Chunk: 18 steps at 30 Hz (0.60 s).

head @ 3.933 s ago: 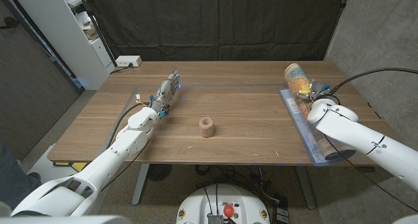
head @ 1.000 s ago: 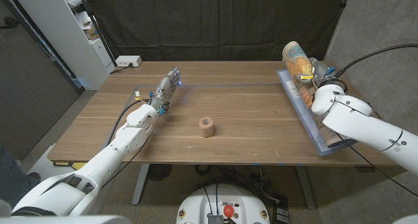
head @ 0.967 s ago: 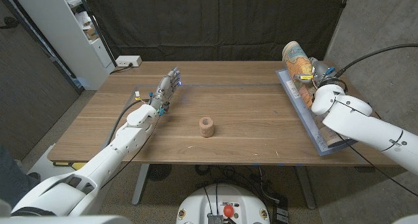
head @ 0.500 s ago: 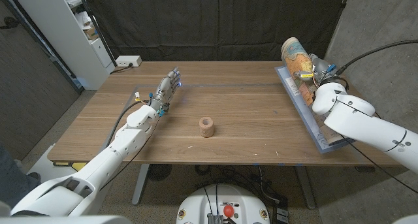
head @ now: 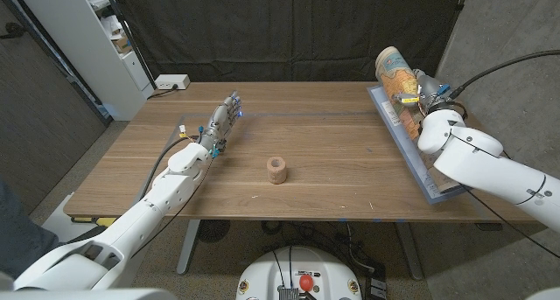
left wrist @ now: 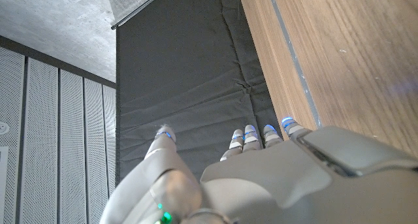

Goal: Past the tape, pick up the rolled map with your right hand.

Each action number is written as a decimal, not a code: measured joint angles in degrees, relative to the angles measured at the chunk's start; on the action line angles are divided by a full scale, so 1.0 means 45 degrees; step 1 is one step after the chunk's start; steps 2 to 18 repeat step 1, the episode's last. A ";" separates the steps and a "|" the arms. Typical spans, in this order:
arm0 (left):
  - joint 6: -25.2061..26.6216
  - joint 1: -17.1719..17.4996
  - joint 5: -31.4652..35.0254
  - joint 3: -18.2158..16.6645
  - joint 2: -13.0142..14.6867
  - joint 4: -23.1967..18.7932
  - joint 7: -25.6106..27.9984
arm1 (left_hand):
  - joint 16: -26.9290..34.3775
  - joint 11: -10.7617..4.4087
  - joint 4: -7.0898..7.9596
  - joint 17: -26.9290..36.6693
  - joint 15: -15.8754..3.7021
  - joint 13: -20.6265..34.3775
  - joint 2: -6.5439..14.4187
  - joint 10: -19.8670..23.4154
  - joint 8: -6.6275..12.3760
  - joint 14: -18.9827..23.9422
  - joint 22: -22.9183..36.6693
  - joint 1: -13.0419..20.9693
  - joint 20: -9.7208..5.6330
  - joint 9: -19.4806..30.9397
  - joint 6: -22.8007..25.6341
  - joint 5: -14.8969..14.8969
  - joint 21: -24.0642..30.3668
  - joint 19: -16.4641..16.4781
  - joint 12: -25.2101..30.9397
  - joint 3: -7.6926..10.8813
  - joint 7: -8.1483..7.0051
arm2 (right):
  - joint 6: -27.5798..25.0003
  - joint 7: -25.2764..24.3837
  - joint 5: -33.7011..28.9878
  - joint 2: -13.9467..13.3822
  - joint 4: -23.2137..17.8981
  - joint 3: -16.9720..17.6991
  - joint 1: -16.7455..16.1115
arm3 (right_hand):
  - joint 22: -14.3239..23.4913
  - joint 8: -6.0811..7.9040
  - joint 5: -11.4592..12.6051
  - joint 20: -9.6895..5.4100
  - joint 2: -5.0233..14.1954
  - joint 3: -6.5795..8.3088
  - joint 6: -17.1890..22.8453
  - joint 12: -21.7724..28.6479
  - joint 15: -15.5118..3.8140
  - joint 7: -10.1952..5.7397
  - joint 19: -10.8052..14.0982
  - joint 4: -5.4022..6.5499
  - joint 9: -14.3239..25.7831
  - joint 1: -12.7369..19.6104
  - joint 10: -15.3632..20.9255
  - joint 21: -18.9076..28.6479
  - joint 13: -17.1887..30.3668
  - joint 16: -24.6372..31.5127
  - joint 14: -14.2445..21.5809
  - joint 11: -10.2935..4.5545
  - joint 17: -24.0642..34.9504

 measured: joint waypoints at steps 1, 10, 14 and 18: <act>0.0005 0.0021 -0.0015 -0.0009 0.0016 -0.0020 0.0001 | 0.0000 0.0000 0.0000 0.0000 0.0000 0.0000 0.0000 0.0000 0.0000 0.0000 0.0000 0.0000 0.0000 0.0000 0.0000 0.0000 0.0000 0.0000 0.0000 0.0000 0.0000 | -0.0017 0.0003 -0.0012 0.0005 -0.0008 -0.0016 0.0013 | 0.0000 0.0000 0.0000 0.0001 0.0000 0.0000 0.0000 0.0000 0.0000 0.0000 0.0000 0.0000 0.0000 0.0000 0.0000 0.0000 0.0000 0.0000 0.0000 0.0000 0.0000; 0.0005 0.0021 -0.0015 -0.0009 0.0016 -0.0020 0.0001 | 0.0000 0.0000 0.0000 0.0000 0.0000 0.0000 0.0000 0.0000 0.0000 0.0000 0.0000 0.0000 0.0000 0.0000 0.0000 0.0000 0.0000 0.0000 0.0000 0.0000 0.0000 | -0.0017 0.0003 -0.0012 0.0005 -0.0008 -0.0016 0.0013 | 0.0000 0.0000 0.0000 0.0001 0.0000 0.0000 0.0000 0.0000 0.0000 0.0000 0.0000 0.0000 0.0000 0.0000 0.0000 0.0000 0.0000 0.0000 0.0000 0.0000 0.0000; 0.0005 0.0021 -0.0015 -0.0009 0.0016 -0.0020 0.0001 | 0.0000 0.0000 0.0000 0.0000 0.0000 0.0000 0.0000 0.0000 0.0000 0.0000 0.0000 0.0000 0.0000 0.0000 0.0000 0.0000 0.0000 0.0000 0.0000 0.0000 0.0000 | -0.0017 0.0003 -0.0012 0.0005 -0.0008 -0.0016 0.0013 | 0.0000 0.0000 0.0000 0.0001 0.0000 0.0000 0.0000 0.0000 0.0000 0.0000 0.0000 0.0000 0.0000 0.0000 0.0000 0.0000 0.0000 0.0000 0.0000 0.0000 0.0000; 0.0005 0.0021 -0.0015 -0.0009 0.0016 -0.0020 0.0001 | 0.0000 0.0000 0.0000 0.0000 0.0000 0.0000 0.0000 0.0000 0.0000 0.0000 0.0000 0.0000 0.0000 0.0000 0.0000 0.0000 0.0000 0.0000 0.0000 0.0000 0.0000 | -0.0017 0.0003 -0.0012 0.0005 -0.0008 -0.0016 0.0013 | 0.0000 0.0000 0.0000 0.0001 0.0000 0.0000 0.0000 0.0000 0.0000 0.0000 0.0000 0.0000 0.0000 0.0000 0.0000 0.0000 0.0000 0.0000 0.0000 0.0000 0.0000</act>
